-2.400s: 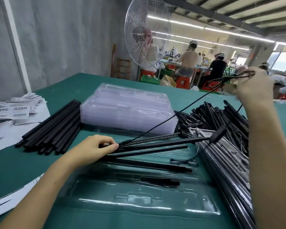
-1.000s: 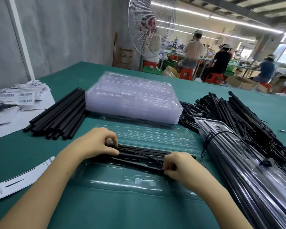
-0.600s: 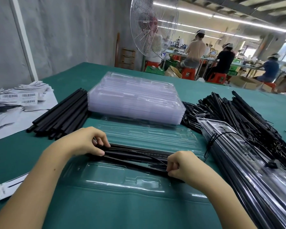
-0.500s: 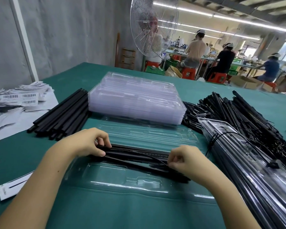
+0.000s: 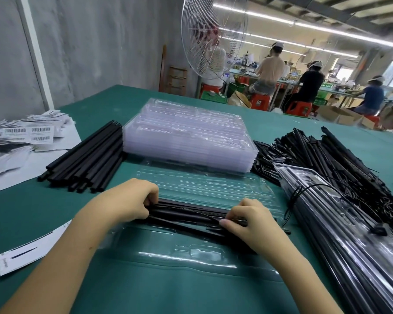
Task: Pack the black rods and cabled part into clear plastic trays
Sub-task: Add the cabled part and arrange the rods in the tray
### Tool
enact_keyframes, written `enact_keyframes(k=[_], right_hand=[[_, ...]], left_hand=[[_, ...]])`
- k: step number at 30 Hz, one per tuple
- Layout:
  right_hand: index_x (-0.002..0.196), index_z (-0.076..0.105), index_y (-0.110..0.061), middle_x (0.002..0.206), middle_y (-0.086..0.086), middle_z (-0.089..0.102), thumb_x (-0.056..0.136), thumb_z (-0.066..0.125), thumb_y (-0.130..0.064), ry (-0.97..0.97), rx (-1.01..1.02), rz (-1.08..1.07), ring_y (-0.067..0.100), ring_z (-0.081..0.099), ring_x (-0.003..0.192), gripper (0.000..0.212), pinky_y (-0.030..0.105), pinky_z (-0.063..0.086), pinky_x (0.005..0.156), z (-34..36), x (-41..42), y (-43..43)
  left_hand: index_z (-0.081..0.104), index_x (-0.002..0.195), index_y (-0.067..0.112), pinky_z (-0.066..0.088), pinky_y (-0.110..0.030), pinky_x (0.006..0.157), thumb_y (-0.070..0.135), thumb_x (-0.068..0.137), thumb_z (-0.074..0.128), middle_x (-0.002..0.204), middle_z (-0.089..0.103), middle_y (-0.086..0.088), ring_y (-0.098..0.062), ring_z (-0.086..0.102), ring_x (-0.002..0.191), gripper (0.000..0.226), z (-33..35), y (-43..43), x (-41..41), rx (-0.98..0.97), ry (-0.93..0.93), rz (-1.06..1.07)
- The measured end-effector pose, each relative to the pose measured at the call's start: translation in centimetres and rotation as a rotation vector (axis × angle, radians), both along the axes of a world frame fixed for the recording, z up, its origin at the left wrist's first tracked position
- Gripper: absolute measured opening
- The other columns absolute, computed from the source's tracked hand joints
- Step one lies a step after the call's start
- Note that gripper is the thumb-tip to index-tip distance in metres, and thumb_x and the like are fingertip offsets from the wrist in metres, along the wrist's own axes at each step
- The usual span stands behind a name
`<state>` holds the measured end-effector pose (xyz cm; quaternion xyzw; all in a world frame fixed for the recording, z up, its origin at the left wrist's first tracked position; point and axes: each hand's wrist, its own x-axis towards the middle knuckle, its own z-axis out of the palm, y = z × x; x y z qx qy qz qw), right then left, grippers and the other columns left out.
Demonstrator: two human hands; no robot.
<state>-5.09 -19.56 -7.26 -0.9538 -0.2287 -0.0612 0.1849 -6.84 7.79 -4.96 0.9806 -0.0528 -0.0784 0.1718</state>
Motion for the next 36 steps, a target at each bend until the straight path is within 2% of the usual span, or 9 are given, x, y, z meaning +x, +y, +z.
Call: enact_keyframes(k=[4, 9, 14, 17, 22, 25, 28, 32, 36], right_hand=[[0.089, 0.062, -0.021, 0.082, -0.012, 0.043, 0.088, 0.060, -0.036, -0.042, -0.059, 0.044, 0.012, 0.046, 0.083, 0.014, 0.025, 0.034, 0.078, -0.1, -0.1, 0.9], [0.089, 0.045, -0.019, 0.091, -0.005, 0.050, 0.097, 0.046, -0.027, -0.074, -0.040, 0.049, 0.018, 0.050, 0.092, 0.011, 0.028, 0.038, 0.080, 0.5, -0.7, 1.5], [0.091, 0.038, -0.020, 0.080, -0.007, 0.052, 0.099, 0.042, -0.025, -0.024, 0.120, 0.090, 0.019, 0.052, 0.078, 0.010, 0.035, 0.043, 0.071, 2.1, -2.4, 2.4], [0.089, 0.040, -0.022, 0.069, -0.013, 0.046, 0.099, 0.042, -0.026, -0.042, 0.168, 0.133, 0.010, 0.045, 0.066, 0.010, 0.032, 0.039, 0.065, 2.8, -3.1, 3.1], [0.082, 0.040, -0.024, 0.063, -0.011, 0.044, 0.098, 0.044, -0.022, -0.048, 0.263, 0.138, 0.008, 0.040, 0.058, 0.016, 0.026, 0.032, 0.057, 3.1, -3.5, 4.4], [0.079, 0.045, -0.026, 0.064, -0.006, 0.054, 0.095, 0.050, -0.014, -0.019, 0.475, 0.107, 0.005, 0.047, 0.058, 0.021, 0.017, 0.036, 0.054, 3.5, -2.9, 5.3], [0.091, 0.054, -0.026, 0.069, -0.001, 0.067, 0.091, 0.057, -0.009, 0.096, 0.760, 0.084, 0.005, 0.060, 0.062, 0.018, 0.015, 0.042, 0.057, 4.3, -1.8, 5.9], [0.095, 0.060, -0.022, 0.072, 0.005, 0.071, 0.091, 0.058, -0.008, 0.142, 0.884, 0.116, 0.000, 0.049, 0.041, 0.015, 0.007, 0.032, 0.043, 4.7, -1.0, 6.4], [0.089, 0.060, -0.015, 0.071, 0.009, 0.069, 0.090, 0.057, -0.003, 0.155, 0.989, 0.123, -0.001, 0.052, 0.040, 0.012, 0.006, 0.032, 0.042, 4.7, -1.0, 6.2]], left_hand=[[0.057, 0.103, 0.048, 0.047, -0.021, 0.084, 0.001, 0.080, 0.048, 0.102, 0.053, 0.016, 0.000, 0.054, 0.092, 0.053, 0.3, 0.0, -0.2, -0.005, 0.020, -0.059], [0.053, 0.111, 0.046, 0.047, -0.022, 0.088, 0.003, 0.083, 0.050, 0.106, 0.055, 0.016, -0.001, 0.055, 0.094, 0.051, 0.1, 0.4, 0.0, -0.037, 0.024, -0.065], [0.051, 0.106, 0.044, 0.049, -0.020, 0.087, 0.004, 0.084, 0.061, 0.104, 0.059, 0.018, 0.002, 0.056, 0.093, 0.047, -0.3, 1.5, 0.3, -0.187, 0.044, -0.059], [0.062, 0.097, 0.043, 0.048, -0.020, 0.089, 0.006, 0.083, 0.065, 0.106, 0.062, 0.023, 0.004, 0.056, 0.097, 0.040, -0.4, 2.0, 0.5, -0.215, 0.051, -0.056], [0.063, 0.102, 0.039, 0.049, -0.020, 0.091, 0.002, 0.083, 0.067, 0.107, 0.064, 0.020, 0.000, 0.058, 0.103, 0.042, -0.4, 2.5, 0.6, -0.323, 0.106, -0.029], [0.057, 0.108, 0.032, 0.049, -0.011, 0.082, -0.002, 0.083, 0.066, 0.108, 0.065, 0.011, -0.005, 0.058, 0.103, 0.043, -0.5, 2.8, 0.6, -0.409, 0.148, -0.006], [0.052, 0.112, 0.027, 0.046, -0.006, 0.073, -0.003, 0.083, 0.066, 0.107, 0.066, 0.009, -0.007, 0.058, 0.102, 0.044, -0.8, 3.0, 0.6, -0.478, 0.174, 0.024], [0.061, 0.105, 0.024, 0.047, -0.007, 0.081, -0.004, 0.083, 0.066, 0.109, 0.064, 0.013, -0.004, 0.057, 0.105, 0.035, -0.7, 3.2, 0.7, -0.466, 0.190, -0.016], [0.065, 0.102, 0.028, 0.046, -0.006, 0.080, 0.000, 0.083, 0.068, 0.106, 0.063, 0.017, 0.002, 0.057, 0.097, 0.034, -0.5, 3.4, 0.6, -0.456, 0.187, -0.036]])
